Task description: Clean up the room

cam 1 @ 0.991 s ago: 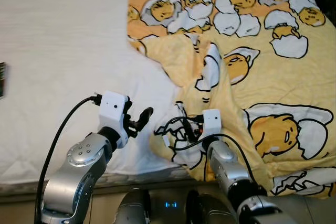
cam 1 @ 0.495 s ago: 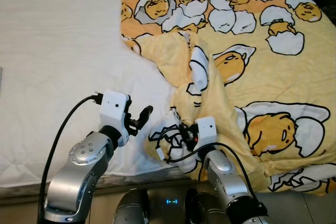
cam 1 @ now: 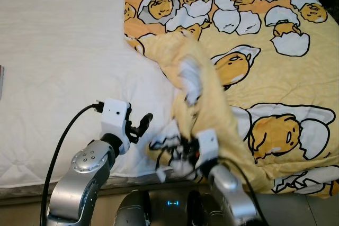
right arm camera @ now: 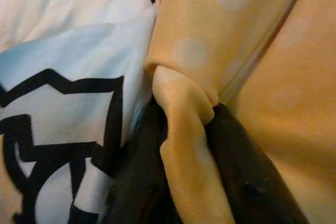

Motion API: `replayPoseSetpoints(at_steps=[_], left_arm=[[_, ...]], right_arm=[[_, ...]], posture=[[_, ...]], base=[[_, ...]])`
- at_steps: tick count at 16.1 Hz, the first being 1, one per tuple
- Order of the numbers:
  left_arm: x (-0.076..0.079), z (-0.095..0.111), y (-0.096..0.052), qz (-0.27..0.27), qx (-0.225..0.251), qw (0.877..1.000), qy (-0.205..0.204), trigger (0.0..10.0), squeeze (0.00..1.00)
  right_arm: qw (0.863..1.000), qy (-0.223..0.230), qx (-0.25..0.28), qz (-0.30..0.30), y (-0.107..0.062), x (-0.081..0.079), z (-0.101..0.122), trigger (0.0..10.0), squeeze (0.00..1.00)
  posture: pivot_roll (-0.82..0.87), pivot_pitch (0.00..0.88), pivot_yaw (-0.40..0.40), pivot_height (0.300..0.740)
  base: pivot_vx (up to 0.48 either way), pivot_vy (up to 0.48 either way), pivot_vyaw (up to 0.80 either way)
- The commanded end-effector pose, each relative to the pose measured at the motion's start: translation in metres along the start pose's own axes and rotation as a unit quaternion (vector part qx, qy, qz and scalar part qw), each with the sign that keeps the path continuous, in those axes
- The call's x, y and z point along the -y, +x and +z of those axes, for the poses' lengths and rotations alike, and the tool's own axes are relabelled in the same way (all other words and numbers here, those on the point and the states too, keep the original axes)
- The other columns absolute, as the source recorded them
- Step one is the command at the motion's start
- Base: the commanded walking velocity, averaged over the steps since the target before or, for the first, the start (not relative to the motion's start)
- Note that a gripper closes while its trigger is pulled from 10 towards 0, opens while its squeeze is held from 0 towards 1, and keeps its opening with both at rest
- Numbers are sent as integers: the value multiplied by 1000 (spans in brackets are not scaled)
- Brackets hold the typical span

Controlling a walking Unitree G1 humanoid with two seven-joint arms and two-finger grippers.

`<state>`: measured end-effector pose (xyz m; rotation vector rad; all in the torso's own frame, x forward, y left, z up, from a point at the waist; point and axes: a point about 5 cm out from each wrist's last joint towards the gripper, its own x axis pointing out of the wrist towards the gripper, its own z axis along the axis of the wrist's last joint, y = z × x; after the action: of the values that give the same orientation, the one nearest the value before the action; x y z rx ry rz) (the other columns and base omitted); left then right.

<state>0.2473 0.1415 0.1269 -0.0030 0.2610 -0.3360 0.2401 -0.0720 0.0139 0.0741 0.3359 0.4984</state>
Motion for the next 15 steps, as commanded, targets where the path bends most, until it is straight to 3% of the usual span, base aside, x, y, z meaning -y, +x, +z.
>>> replayPoseSetpoints(at_steps=[1,6,11,15], left_arm=[[-2,-4,-3,8,-10,1000,0,10000,0],[-21,-28,-26,26,-44,998,35,10000,0],[-18,-23,-17,28,-28,998,39,10000,0],[-18,-30,-20,29,-36,998,34,10000,0]], right_arm=[[1000,8,-13,23,-2,-11,-6,0,0],[999,5,-33,8,-12,4,-13,0,0],[1000,3,-29,-1,-7,7,-7,0,0],[999,1,-36,4,-8,6,-11,0,0]], posture=[[133,209,46,724],[132,205,52,724],[130,187,48,724],[128,180,46,724]], base=[[0,0,0],[0,0,0],[0,0,0],[0,0,0]])
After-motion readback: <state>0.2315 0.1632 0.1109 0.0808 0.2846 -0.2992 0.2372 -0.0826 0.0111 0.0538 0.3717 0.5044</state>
